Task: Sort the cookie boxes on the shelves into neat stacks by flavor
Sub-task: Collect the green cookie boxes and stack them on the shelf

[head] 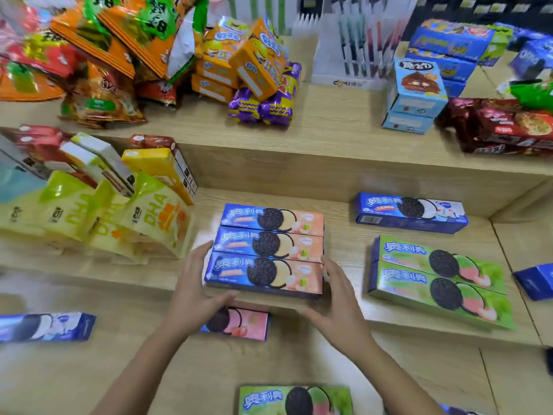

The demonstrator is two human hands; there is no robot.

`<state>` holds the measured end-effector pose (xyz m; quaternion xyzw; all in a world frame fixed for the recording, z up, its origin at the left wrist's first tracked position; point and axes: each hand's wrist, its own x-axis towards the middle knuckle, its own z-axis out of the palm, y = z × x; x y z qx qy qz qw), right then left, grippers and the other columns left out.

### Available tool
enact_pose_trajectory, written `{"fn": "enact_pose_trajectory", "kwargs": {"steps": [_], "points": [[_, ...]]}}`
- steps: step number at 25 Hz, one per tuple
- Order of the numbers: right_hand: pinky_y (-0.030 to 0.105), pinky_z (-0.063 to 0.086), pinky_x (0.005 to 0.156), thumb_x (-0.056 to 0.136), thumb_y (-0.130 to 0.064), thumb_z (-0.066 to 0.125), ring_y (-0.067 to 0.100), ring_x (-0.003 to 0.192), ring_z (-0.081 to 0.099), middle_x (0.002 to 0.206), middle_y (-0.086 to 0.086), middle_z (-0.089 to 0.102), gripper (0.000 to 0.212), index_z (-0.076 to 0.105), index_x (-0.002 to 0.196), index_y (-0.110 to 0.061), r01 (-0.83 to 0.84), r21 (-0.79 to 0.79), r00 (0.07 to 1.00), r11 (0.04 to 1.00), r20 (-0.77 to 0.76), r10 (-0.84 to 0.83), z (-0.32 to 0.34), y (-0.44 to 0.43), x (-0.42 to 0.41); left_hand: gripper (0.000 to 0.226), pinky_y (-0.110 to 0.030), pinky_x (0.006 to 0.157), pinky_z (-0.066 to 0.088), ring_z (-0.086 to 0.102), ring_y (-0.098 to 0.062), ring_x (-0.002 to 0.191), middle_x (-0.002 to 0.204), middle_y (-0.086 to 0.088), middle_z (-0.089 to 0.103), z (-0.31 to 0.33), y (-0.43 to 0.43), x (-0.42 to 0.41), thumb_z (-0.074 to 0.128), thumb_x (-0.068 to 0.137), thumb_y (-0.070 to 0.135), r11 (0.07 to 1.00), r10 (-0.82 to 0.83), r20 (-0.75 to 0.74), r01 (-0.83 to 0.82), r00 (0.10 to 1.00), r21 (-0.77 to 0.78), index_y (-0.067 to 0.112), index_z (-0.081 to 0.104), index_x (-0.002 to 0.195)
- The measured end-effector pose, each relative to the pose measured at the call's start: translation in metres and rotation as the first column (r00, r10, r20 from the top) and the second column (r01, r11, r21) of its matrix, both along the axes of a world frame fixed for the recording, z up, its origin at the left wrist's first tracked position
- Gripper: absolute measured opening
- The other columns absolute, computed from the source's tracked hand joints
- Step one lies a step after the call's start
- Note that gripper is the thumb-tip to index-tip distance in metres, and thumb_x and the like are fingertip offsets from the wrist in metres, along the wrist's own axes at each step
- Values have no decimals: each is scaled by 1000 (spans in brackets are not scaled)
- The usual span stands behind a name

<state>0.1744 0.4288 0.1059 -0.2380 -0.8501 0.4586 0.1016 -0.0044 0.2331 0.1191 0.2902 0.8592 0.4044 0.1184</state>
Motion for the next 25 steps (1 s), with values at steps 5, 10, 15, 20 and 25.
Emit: {"fn": "enact_pose_trajectory", "kwargs": {"steps": [5, 10, 15, 20, 25], "points": [[29, 35, 106, 61, -24, 76, 14, 123, 45, 134, -5, 46, 85, 30, 132, -34, 161, -107, 987, 981, 17, -160, -20, 0, -18, 101, -1, 101, 22, 36, -8, 123, 132, 0, 39, -20, 7, -9, 72, 47, 53, 999, 5, 124, -11, 992, 47, 16, 38, 134], [38, 45, 97, 53, -28, 76, 17, 112, 54, 125, -2, 56, 85, 37, 129, -30, 232, -100, 972, 968, 57, -227, -14, 7, -30, 99, -14, 102, 25, 39, -15, 125, 131, -2, 41, -25, 15, -25, 81, 46, 42, 998, 8, 90, -13, 996, 56, 16, 42, 133], [39, 48, 92, 54, -16, 80, 18, 104, 57, 115, -4, 59, 83, 40, 126, -30, 259, -97, 965, 961, 51, -255, -5, 24, -60, 101, -21, 102, 28, 40, -12, 122, 133, -3, 42, -21, 37, -50, 74, 43, 53, 999, 22, 86, -26, 996, 46, 16, 43, 132], [32, 46, 90, 51, -10, 83, 18, 104, 57, 115, -5, 58, 89, 40, 127, -29, 280, -86, 960, 956, 53, -276, -6, 41, -80, 101, -11, 96, 23, 37, -4, 114, 129, 0, 35, -19, 54, -71, 90, 52, 20, 999, 38, 101, -41, 994, 28, 18, 38, 137], [33, 44, 96, 52, -17, 82, 18, 112, 53, 126, -3, 56, 93, 34, 131, -29, 212, -52, 976, 976, 71, -208, -8, 43, -76, 99, -20, 102, 25, 39, -15, 123, 134, -7, 37, -20, 53, -70, 90, 51, 21, 999, 45, 59, -46, 997, 11, 19, 38, 136]]}}
